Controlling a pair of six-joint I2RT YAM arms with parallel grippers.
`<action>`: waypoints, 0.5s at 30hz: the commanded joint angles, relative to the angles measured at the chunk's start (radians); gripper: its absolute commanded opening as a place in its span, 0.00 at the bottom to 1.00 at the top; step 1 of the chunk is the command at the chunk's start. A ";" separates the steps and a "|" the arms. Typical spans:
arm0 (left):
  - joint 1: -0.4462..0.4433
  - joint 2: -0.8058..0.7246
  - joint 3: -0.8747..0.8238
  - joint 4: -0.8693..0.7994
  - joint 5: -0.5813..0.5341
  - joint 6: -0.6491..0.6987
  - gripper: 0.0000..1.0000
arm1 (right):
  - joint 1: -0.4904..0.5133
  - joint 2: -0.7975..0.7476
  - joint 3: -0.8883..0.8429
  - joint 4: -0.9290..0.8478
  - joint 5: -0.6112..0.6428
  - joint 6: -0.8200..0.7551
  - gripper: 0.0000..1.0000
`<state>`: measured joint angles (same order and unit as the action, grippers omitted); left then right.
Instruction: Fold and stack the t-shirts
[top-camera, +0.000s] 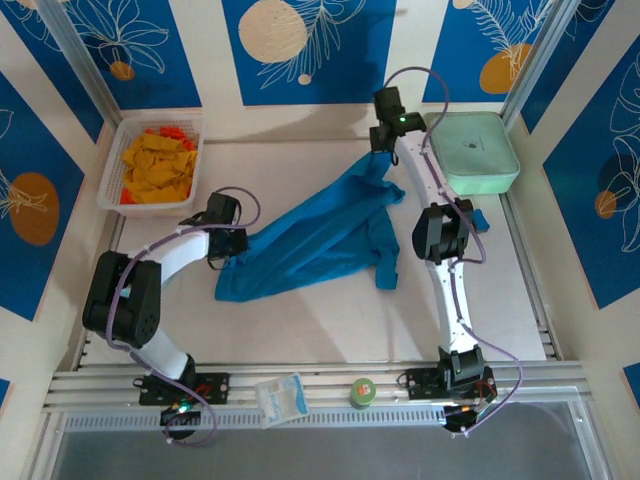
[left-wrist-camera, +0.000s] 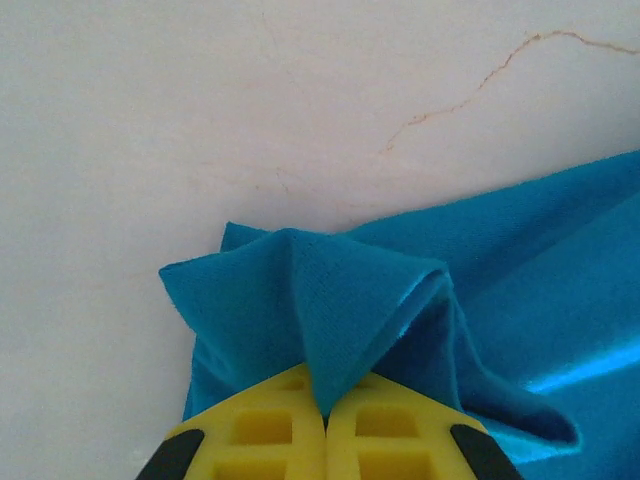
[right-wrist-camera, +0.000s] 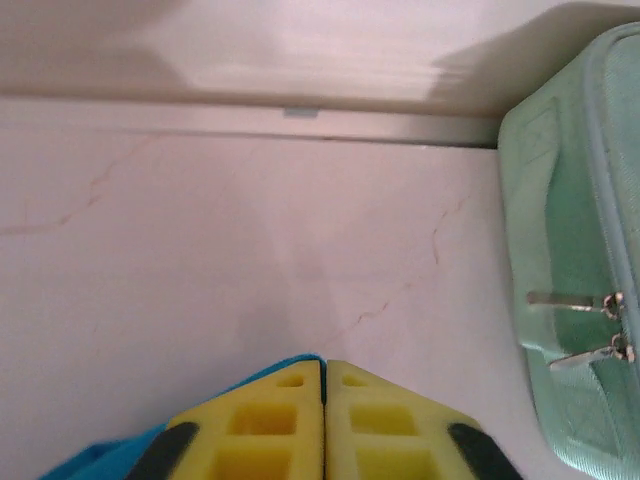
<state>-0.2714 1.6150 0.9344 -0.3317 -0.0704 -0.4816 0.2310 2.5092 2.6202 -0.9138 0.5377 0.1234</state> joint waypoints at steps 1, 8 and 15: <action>-0.005 -0.023 -0.001 0.041 0.003 -0.022 0.02 | 0.013 0.076 0.042 0.070 -0.060 -0.007 0.23; -0.005 -0.051 0.026 0.036 -0.016 -0.034 0.04 | 0.029 -0.001 -0.029 0.024 -0.103 0.056 0.61; -0.005 -0.086 0.060 -0.089 -0.102 -0.040 0.59 | 0.111 -0.407 -0.671 0.200 -0.171 0.128 0.61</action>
<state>-0.2714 1.5734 0.9665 -0.3370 -0.1024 -0.5121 0.3058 2.2833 2.0926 -0.7914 0.4324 0.1917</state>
